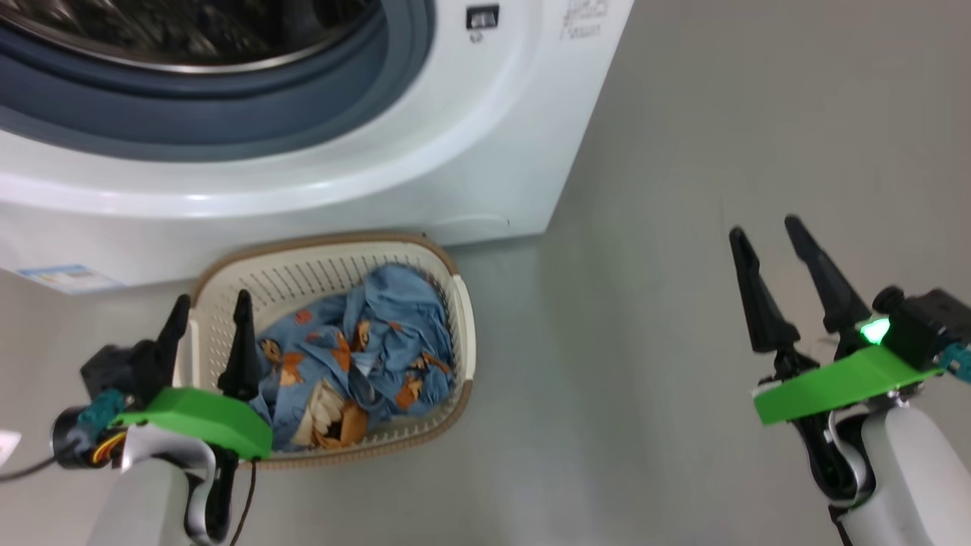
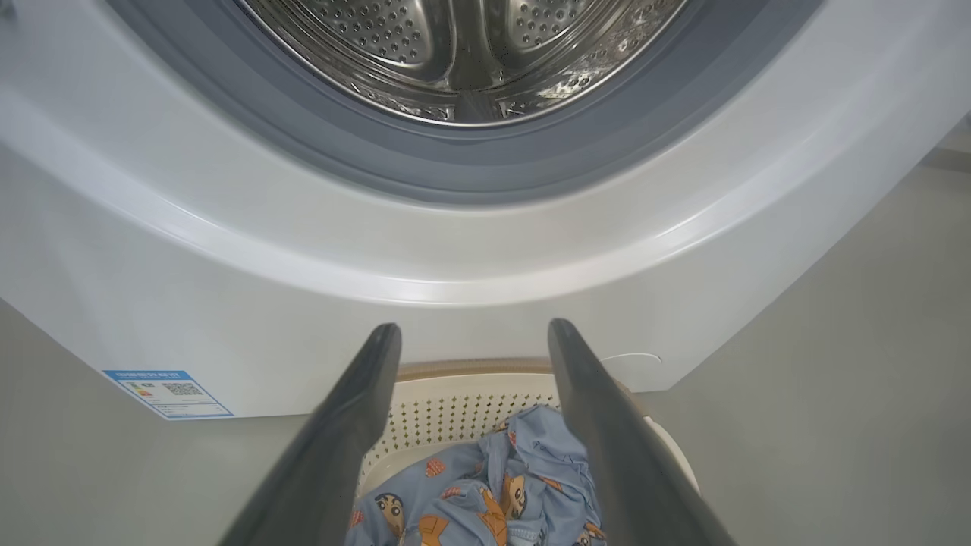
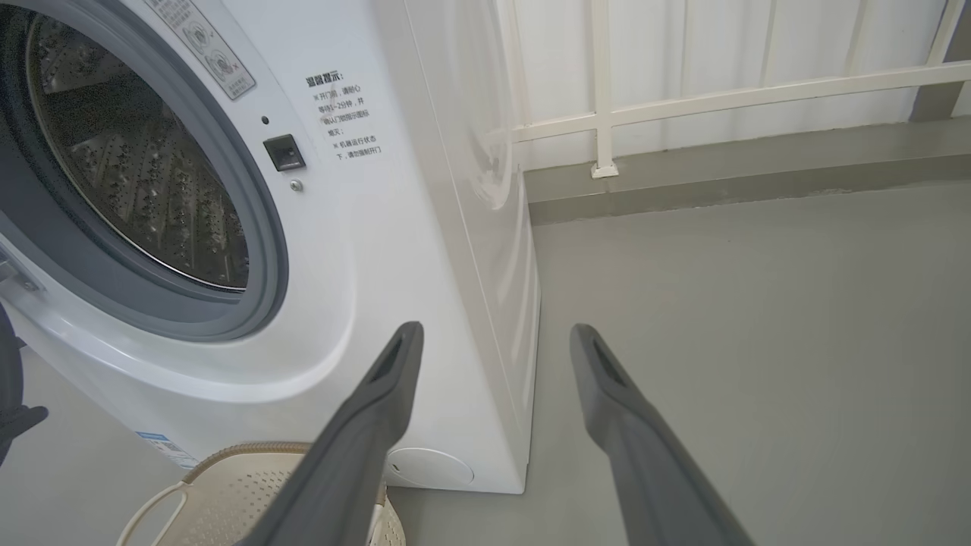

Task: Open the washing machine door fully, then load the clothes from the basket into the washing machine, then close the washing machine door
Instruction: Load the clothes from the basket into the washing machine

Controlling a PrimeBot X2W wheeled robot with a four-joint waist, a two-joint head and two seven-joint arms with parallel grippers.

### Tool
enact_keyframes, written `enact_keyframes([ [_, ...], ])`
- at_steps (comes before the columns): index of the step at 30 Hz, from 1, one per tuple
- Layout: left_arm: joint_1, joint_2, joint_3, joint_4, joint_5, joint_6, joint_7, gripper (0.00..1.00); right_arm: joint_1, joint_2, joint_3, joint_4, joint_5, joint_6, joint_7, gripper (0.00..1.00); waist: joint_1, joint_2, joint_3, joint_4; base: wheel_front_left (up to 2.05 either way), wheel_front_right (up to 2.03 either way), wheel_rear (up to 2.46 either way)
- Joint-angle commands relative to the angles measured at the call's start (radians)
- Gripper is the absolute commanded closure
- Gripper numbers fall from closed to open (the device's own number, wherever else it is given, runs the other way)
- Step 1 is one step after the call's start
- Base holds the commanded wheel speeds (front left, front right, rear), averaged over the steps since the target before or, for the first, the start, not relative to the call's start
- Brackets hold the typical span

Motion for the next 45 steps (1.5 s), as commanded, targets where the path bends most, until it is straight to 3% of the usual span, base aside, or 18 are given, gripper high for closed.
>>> enact_keyframes([
  [1,-0.030,0.028,0.024,0.006,-0.010,-0.006,-0.001,0.00,-0.011,-0.001,0.015,-0.028,-0.012,0.002,-0.012,0.00,0.0000,0.0000,0.061,-0.021,0.00,0.00,0.00],
  [11,-0.220,0.032,-0.053,0.331,-0.043,-0.040,0.031,0.00,-0.074,0.030,0.027,-0.040,-0.018,0.002,-0.012,0.00,0.0000,0.0000,0.210,-0.064,0.00,0.00,0.00],
  [25,-0.451,0.094,-0.135,0.674,-0.061,-0.044,0.078,0.00,-0.152,0.084,0.056,-0.061,-0.023,0.002,-0.012,0.00,0.0000,0.0000,0.394,-0.143,0.00,0.00,0.00],
  [34,-0.541,0.118,-0.155,0.780,-0.051,-0.029,0.140,0.00,-0.172,0.098,0.062,-0.067,-0.020,0.002,-0.012,0.00,0.0000,0.0000,0.454,-0.178,0.00,0.00,0.00],
  [45,-0.589,0.138,-0.187,0.815,-0.039,-0.004,0.257,0.00,-0.189,0.121,0.079,-0.071,-0.013,0.002,-0.012,0.00,0.0000,0.0000,0.507,-0.214,0.00,0.00,0.00],
])
